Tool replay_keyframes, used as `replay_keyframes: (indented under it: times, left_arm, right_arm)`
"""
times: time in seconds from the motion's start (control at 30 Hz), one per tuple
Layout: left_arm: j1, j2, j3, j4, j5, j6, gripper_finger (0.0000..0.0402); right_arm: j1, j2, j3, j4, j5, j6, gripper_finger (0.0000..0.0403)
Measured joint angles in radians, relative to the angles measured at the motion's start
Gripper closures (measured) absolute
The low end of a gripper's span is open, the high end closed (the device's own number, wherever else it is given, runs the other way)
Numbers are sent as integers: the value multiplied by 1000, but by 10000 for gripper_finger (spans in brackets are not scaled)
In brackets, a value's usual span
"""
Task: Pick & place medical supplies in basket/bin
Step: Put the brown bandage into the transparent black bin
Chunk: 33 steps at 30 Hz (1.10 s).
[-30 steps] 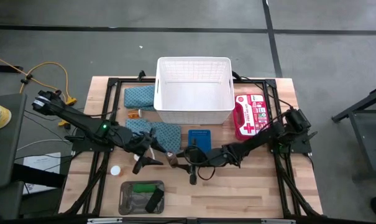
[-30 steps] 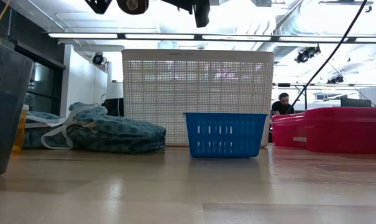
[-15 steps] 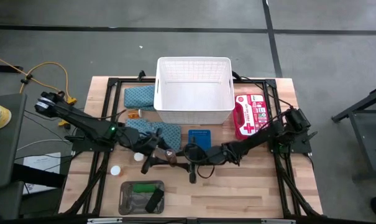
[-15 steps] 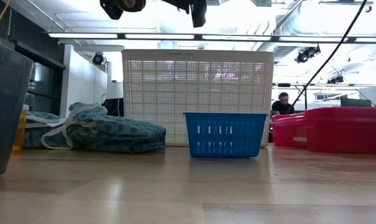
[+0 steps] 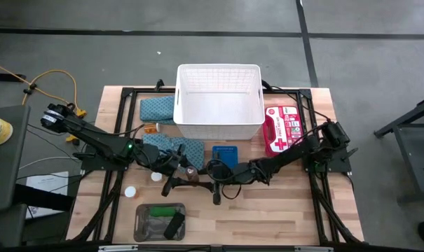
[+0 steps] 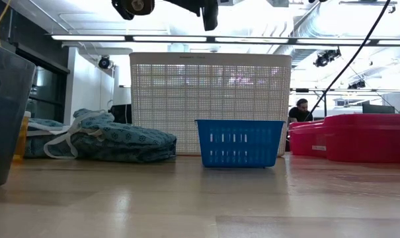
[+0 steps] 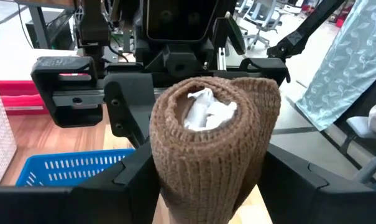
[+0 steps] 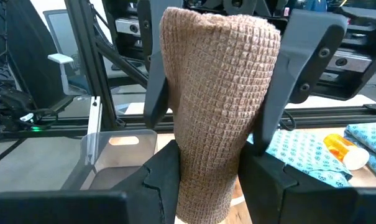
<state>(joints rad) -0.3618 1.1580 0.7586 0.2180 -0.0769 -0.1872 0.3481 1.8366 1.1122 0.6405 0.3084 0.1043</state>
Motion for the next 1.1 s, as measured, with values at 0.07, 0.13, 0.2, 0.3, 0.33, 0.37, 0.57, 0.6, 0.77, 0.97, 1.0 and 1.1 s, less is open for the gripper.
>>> replay_keyframes:
  times: [0.07, 0.13, 0.2, 0.3, 0.33, 0.37, 0.57, 0.6, 0.77, 0.97, 1.0, 1.1]
  left_arm:
    - [0, 0, 0, -1, 0, -1, 196]
    - [0, 0, 0, -1, -1, -1, 213]
    - [0, 0, 0, -1, -1, -1, 234]
    - [0, 0, 0, -1, 0, -1, 262]
    - [0, 0, 0, -1, 0, -1, 269]
    - [0, 0, 0, -2, 0, -1, 275]
    - [0, 0, 0, -3, 0, -8, 283]
    - [0, 0, 0, -3, 0, -13, 283]
    - [0, 0, 0, -3, 0, -22, 284]
    - [0, 0, 0, -5, 0, -23, 285]
    - [0, 0, -1, -7, 0, -23, 285]
    - [-1, -4, -2, -10, 0, -23, 285]
  right_arm:
    - [0, 0, 0, 0, 0, 0, 270]
    - [0, 0, 0, 0, -1, 0, 270]
    - [1, 0, 0, 0, -1, 0, 270]
    - [1, 0, 0, 0, -1, 0, 270]
    - [1, 0, 0, 0, -1, 0, 270]
    - [1, 0, 0, 0, -1, 0, 270]
    - [1, 0, 0, -1, 0, 0, 270]
    - [1, 0, 0, -1, 0, 1, 270]
    - [1, 0, 0, -1, 1, 7, 258]
    - [-2, 0, 1, -35, 6, 59, 207]
    - [-2, 0, 1, -46, 6, 70, 198]
    - [-2, 0, 2, -82, 4, 106, 178]
